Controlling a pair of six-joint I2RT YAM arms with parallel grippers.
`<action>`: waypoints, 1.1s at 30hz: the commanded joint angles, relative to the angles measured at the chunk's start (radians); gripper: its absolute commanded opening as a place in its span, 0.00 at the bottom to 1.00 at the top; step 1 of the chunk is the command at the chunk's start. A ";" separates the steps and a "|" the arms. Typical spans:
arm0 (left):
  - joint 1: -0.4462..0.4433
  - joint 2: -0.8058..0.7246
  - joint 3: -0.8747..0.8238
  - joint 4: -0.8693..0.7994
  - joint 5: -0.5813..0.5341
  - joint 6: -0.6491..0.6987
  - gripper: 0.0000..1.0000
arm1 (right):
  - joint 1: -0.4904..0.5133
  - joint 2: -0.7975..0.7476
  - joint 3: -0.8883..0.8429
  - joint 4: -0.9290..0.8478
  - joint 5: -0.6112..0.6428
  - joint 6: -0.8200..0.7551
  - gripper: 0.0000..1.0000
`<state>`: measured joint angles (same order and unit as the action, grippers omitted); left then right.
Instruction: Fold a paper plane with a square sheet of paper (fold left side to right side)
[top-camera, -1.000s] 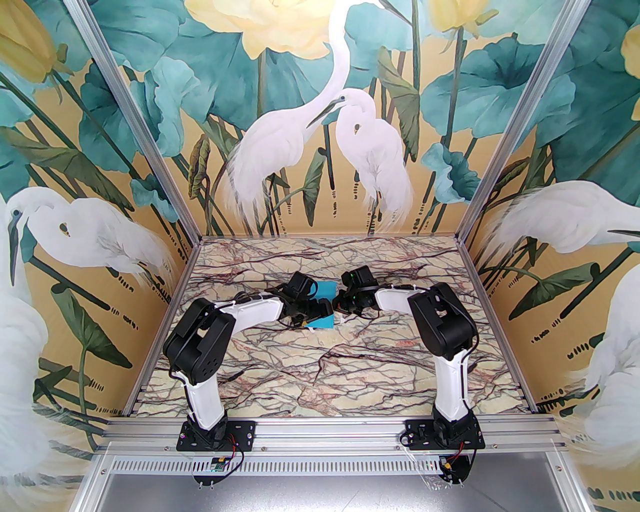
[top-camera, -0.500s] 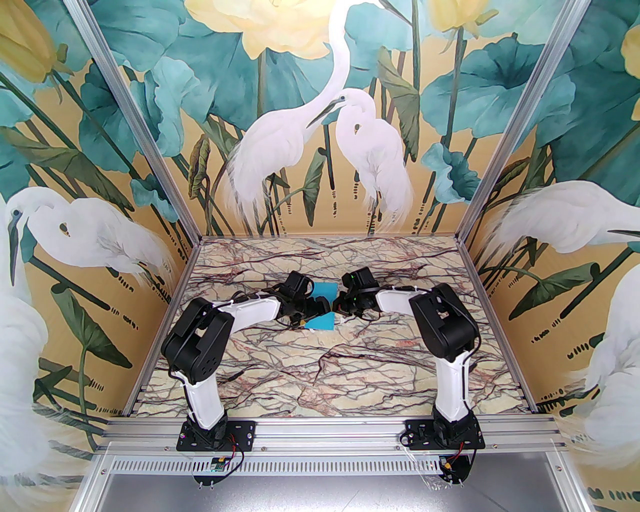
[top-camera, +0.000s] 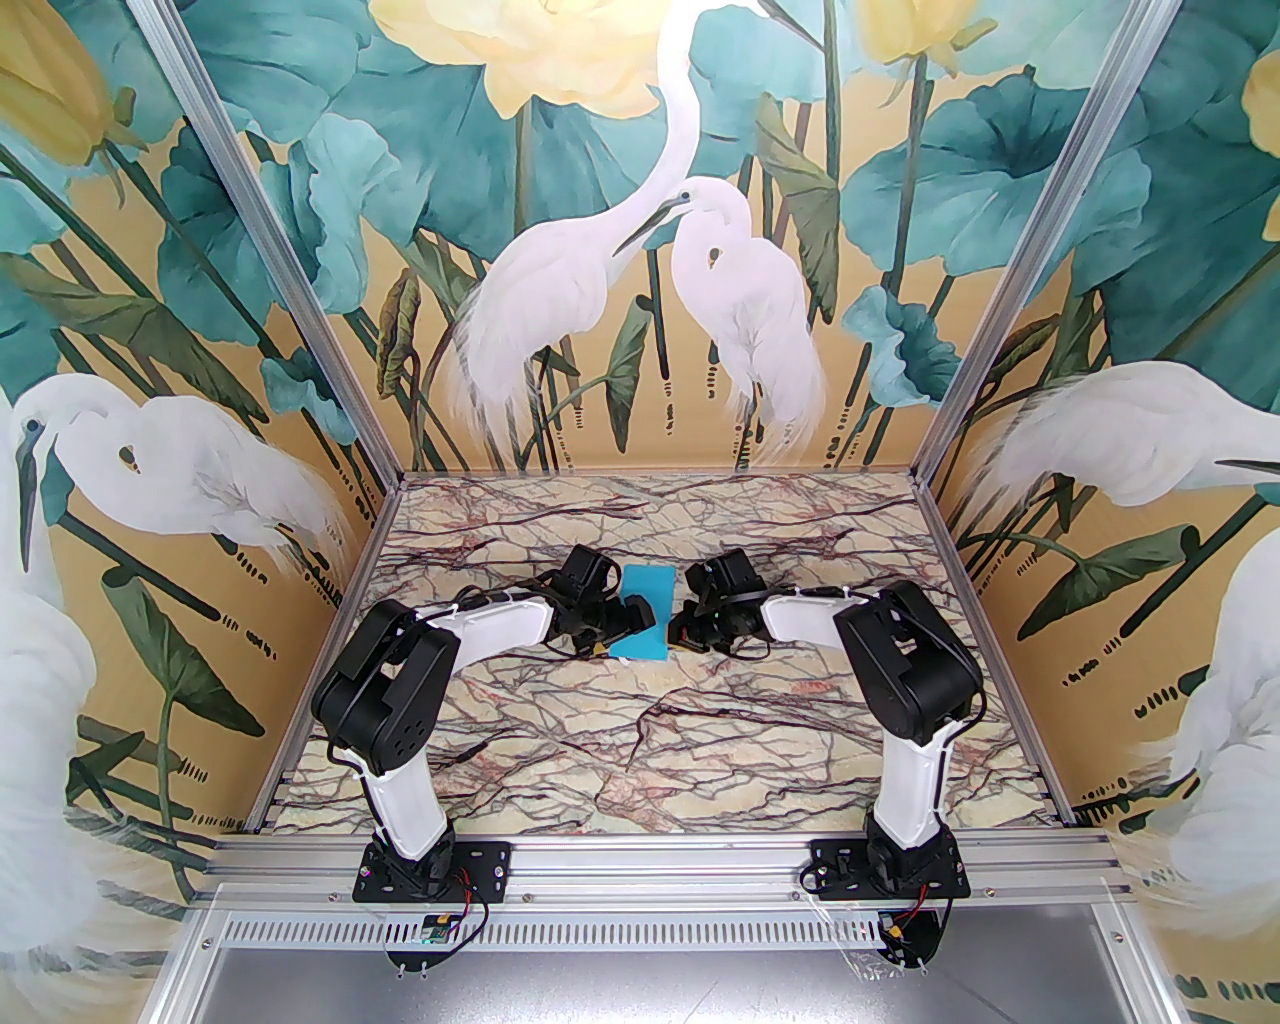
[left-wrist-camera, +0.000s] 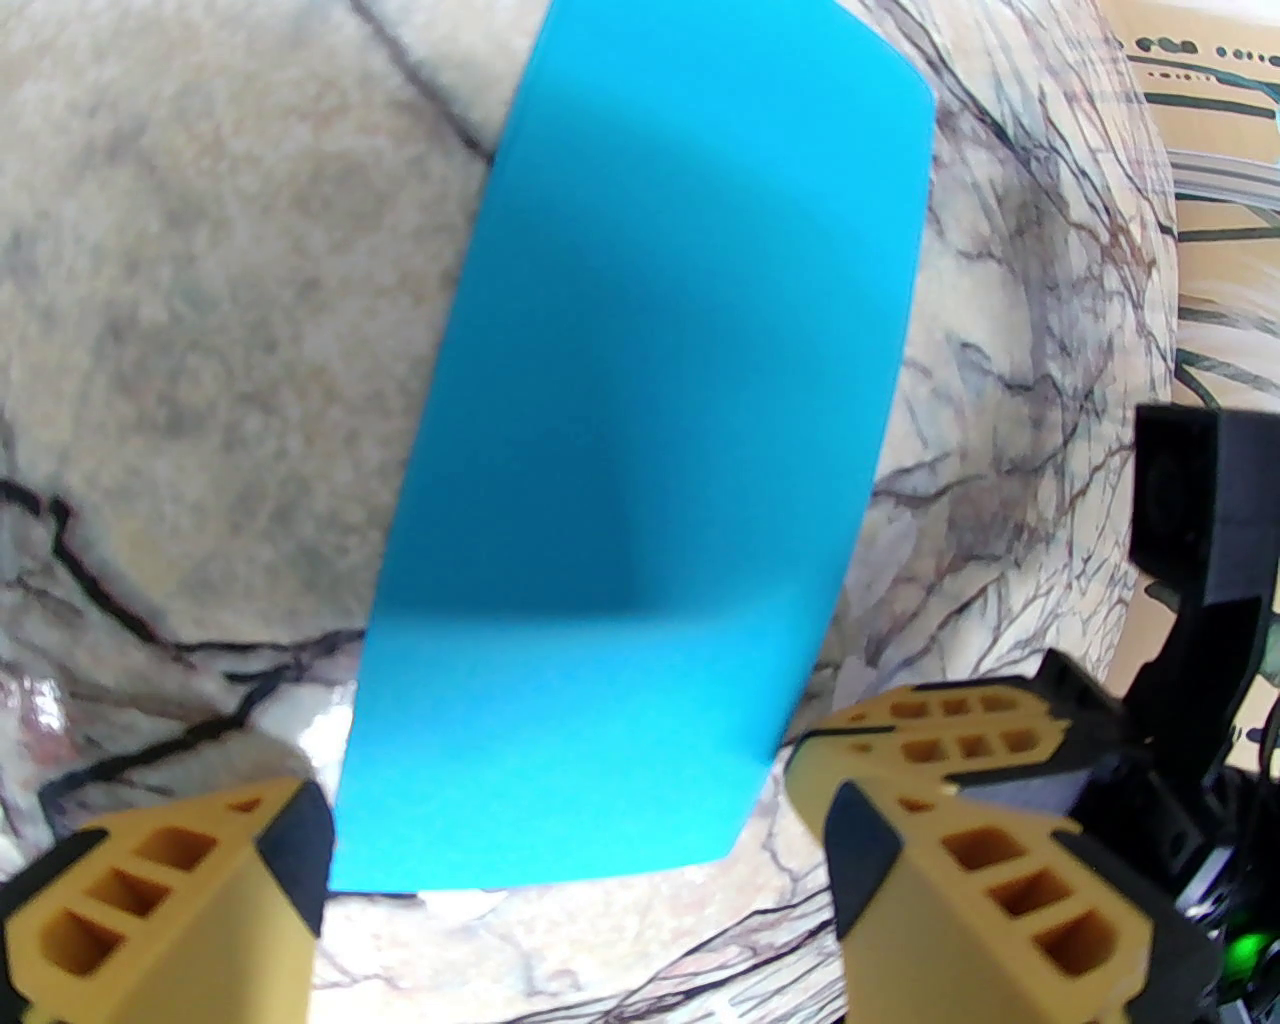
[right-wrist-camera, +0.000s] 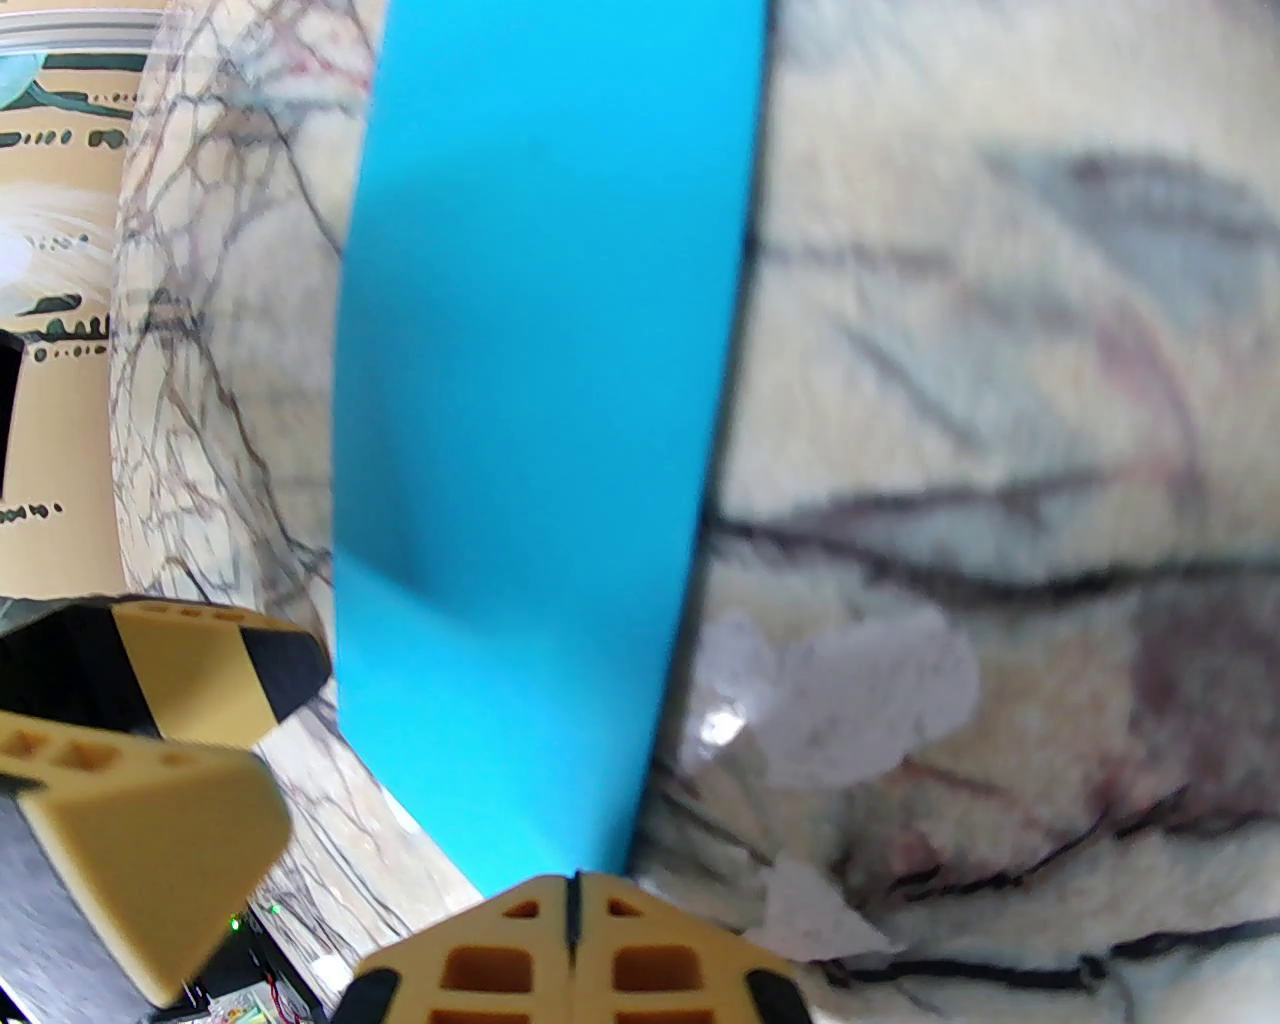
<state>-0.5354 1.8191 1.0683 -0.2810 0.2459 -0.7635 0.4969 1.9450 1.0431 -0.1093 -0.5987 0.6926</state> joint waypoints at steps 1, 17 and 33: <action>0.006 -0.016 -0.016 0.012 0.007 -0.010 0.86 | 0.009 0.017 0.001 0.008 -0.004 0.010 0.00; 0.004 -0.001 -0.017 0.026 0.042 -0.013 0.87 | 0.010 0.035 0.002 -0.116 0.103 -0.049 0.00; -0.020 0.010 0.005 0.017 0.062 0.016 0.86 | 0.010 0.034 -0.009 -0.095 0.095 -0.036 0.00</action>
<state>-0.5472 1.8271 1.0683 -0.2596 0.2955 -0.7654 0.5030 1.9511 1.0538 -0.1555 -0.5591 0.6609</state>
